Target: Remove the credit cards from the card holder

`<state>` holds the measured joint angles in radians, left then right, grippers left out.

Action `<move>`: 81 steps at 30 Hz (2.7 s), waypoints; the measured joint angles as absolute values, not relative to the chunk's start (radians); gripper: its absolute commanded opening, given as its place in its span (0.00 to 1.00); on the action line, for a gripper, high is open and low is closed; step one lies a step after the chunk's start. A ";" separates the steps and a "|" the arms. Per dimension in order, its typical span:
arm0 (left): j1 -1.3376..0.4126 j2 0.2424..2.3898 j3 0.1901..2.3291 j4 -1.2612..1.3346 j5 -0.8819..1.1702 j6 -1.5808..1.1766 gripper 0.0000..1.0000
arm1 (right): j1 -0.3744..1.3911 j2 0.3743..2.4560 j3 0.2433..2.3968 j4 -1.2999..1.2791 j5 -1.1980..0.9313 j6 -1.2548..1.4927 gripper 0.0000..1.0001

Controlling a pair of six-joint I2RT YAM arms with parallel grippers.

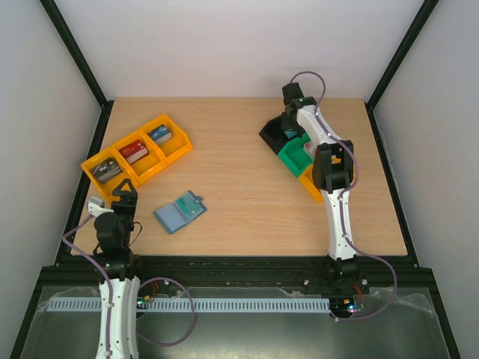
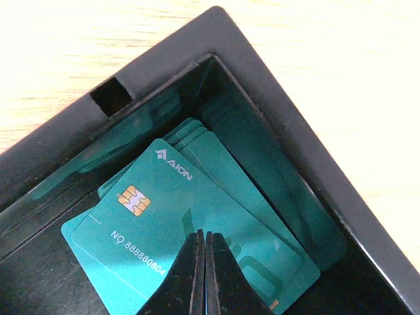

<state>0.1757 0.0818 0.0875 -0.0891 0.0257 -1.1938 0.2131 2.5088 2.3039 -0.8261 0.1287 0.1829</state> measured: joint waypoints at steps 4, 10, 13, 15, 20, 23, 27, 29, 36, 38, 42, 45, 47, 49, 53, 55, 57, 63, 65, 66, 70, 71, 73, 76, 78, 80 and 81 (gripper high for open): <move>0.176 0.083 0.088 -0.089 0.026 -1.194 0.99 | 0.216 2.508 2.304 -0.826 0.104 0.135 0.02; 0.176 0.086 0.088 -0.089 0.026 -1.193 0.99 | 0.244 2.492 2.286 -0.820 -0.095 0.070 0.02; 0.176 0.086 0.088 -0.089 0.026 -1.193 1.00 | 0.257 2.492 2.286 -0.814 -0.134 0.078 0.02; 0.176 0.086 0.088 -0.089 0.026 -1.193 0.99 | 0.263 2.493 2.287 -0.815 -0.141 0.089 0.02; 0.176 0.086 0.088 -0.089 0.026 -1.194 0.99 | 0.254 2.501 2.287 -0.829 -0.139 0.117 0.02; 0.176 0.088 0.088 -0.089 0.026 -1.193 1.00 | 0.245 2.513 2.287 -0.832 -0.130 0.131 0.02; 0.176 0.090 0.088 -0.089 0.026 -1.193 1.00 | 0.223 2.541 2.298 -0.833 -0.118 0.144 0.02; 0.176 0.093 0.088 -0.089 0.026 -1.194 1.00 | 0.213 2.550 2.300 -0.833 -0.098 0.143 0.02; 0.176 0.096 0.085 -0.089 0.026 -1.194 1.00 | 0.205 2.553 2.323 -0.824 0.023 0.138 0.02; 0.176 0.101 0.085 -0.089 0.026 -1.194 0.99 | 0.206 2.553 2.331 -0.822 0.036 0.131 0.03; 0.172 0.112 0.084 -0.089 0.035 -1.194 0.99 | 0.210 2.545 2.331 -0.818 -0.011 0.104 0.07; 0.152 0.133 0.084 -0.089 0.046 -1.194 1.00 | 0.221 2.502 2.307 -0.815 -0.065 0.080 0.11; 0.126 0.154 0.084 -0.093 0.056 -1.194 0.99 | 0.245 2.450 2.275 -0.806 -0.089 0.073 0.18; 0.093 0.175 0.084 -0.098 0.065 -1.195 0.99 | 0.286 2.378 2.235 -0.789 -0.118 0.076 0.29; 0.030 0.239 0.084 -0.101 0.088 -1.204 1.00 | 0.431 2.200 2.107 -0.711 -0.195 0.093 0.43; 0.006 0.293 0.085 -0.115 0.102 -1.214 0.99 | 0.533 2.123 2.024 -0.663 -0.236 0.107 0.49; -0.011 0.333 0.085 -0.152 0.109 -1.221 0.99 | 0.632 2.085 1.953 -0.622 -0.278 0.127 0.53; -0.070 0.391 0.085 -0.170 0.111 -1.228 0.99 | 0.850 2.104 1.740 -0.558 -0.400 0.209 0.59; -0.090 0.426 0.085 -0.167 0.113 -1.234 0.99 | 0.878 2.130 1.682 -0.542 -0.435 0.244 0.57; -0.101 0.445 0.085 -0.166 0.115 -1.237 0.99 | 0.886 2.145 1.656 -0.531 -0.451 0.266 0.56; -0.156 0.527 0.085 -0.130 0.118 -1.251 0.99 | 0.898 2.190 1.614 -0.488 -0.512 0.328 0.48; -0.158 0.529 0.085 -0.127 0.118 -1.251 0.99 | 0.898 2.190 1.615 -0.471 -0.520 0.339 0.44; -0.170 0.556 0.085 -0.097 0.121 -1.254 0.95 | 0.900 2.192 1.608 -0.443 -0.542 0.364 0.40; -0.185 0.611 0.085 -0.046 0.128 -1.259 0.79 | 0.908 2.192 1.576 -0.405 -0.578 0.398 0.37; -0.193 0.640 0.084 -0.022 0.136 -1.259 0.60 | 0.911 2.193 1.566 -0.390 -0.596 0.415 0.36; -0.197 0.655 0.083 -0.013 0.140 -1.254 0.34 | 0.912 2.193 1.559 -0.375 -0.607 0.428 0.36; -0.198 0.659 0.083 -0.010 0.142 -1.256 0.19 | 0.912 2.193 1.555 -0.367 -0.613 0.435 0.36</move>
